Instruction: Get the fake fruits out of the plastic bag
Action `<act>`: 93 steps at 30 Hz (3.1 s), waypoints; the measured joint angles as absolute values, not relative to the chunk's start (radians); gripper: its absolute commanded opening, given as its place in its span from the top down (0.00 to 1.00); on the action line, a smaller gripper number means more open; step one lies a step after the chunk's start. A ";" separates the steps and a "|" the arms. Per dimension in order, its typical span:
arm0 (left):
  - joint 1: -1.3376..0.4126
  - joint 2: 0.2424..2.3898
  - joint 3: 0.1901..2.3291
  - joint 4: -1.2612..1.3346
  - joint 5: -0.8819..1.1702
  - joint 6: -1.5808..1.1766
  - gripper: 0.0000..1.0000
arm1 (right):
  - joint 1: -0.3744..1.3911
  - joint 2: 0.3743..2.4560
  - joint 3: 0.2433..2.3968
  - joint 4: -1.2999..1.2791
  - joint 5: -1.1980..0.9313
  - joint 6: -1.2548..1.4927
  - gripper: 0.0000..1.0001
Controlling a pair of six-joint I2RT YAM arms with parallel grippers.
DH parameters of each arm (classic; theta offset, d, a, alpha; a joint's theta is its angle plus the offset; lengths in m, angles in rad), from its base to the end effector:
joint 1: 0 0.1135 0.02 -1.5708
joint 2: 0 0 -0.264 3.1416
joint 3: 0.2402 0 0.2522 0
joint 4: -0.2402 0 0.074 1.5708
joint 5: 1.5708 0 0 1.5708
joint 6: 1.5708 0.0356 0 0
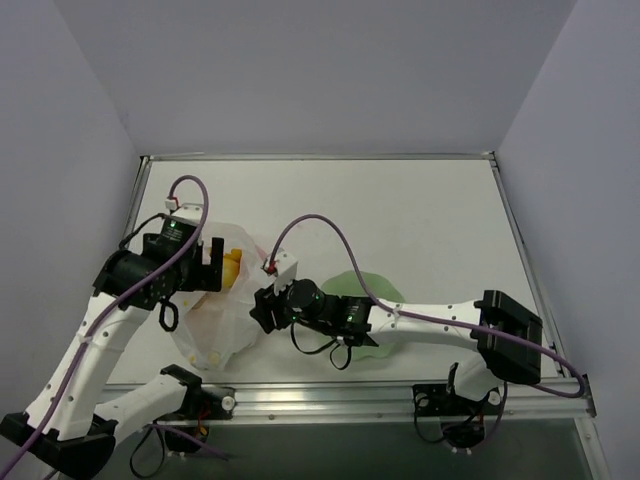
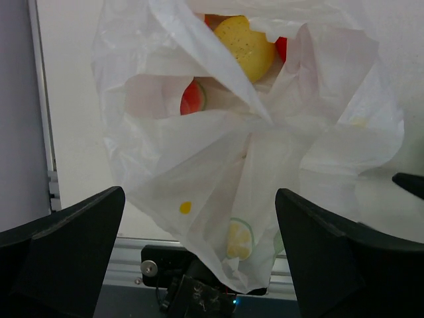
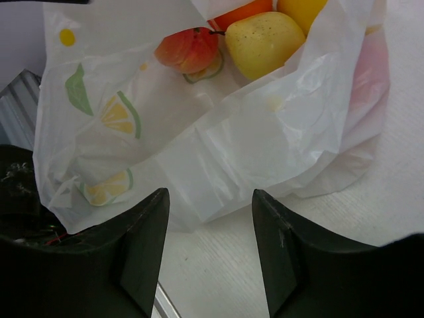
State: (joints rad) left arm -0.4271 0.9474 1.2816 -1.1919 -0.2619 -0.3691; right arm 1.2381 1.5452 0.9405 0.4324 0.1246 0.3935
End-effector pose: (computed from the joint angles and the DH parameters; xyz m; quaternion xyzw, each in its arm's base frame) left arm 0.1390 -0.0531 0.3829 -0.0186 0.9300 -0.0214 0.3664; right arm 0.1206 0.3356 0.2688 -0.2765 0.7132 0.4352 0.4749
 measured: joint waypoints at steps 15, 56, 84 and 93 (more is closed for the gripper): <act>-0.427 1.097 1.160 -0.988 -0.241 -0.248 0.98 | 1.308 1.489 0.950 0.442 0.128 0.393 0.56; -0.358 0.604 0.902 -0.690 -0.324 -0.553 0.98 | 1.145 2.347 1.744 0.355 0.139 -0.010 0.15; -0.352 0.579 0.867 -0.655 -0.319 -0.557 0.98 | 1.144 1.914 1.273 0.692 0.001 0.184 0.59; -0.352 0.577 0.868 -0.617 -0.234 -0.519 0.98 | 1.142 1.466 0.931 0.681 -0.023 0.245 0.60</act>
